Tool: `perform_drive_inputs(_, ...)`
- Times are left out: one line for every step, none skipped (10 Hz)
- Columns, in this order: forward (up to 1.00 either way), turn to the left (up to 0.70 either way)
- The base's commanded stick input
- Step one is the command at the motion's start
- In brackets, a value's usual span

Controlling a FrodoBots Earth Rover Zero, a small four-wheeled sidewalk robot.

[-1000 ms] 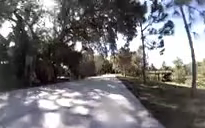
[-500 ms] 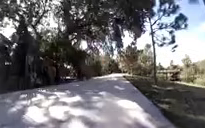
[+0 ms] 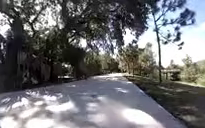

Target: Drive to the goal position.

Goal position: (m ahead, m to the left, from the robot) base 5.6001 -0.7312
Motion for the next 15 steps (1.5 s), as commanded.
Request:
perform_drive_inputs(0.85, -0.23)
perform_drive_inputs(0.85, -0.34)
perform_drive_inputs(0.85, -0.34)
perform_drive_inputs(0.85, -0.34)
perform_drive_inputs(0.84, -0.34)
perform_drive_inputs(0.84, -0.34)
perform_drive_inputs(0.84, -0.20)
perform_drive_inputs(0.84, 0.00)
perform_drive_inputs(0.84, 0.00)
perform_drive_inputs(0.84, 0.00)
perform_drive_inputs(0.85, 0.00)
perform_drive_inputs(0.85, 0.00)
perform_drive_inputs(0.85, 0.00)
perform_drive_inputs(0.85, 0.00)
perform_drive_inputs(0.85, 0.00)
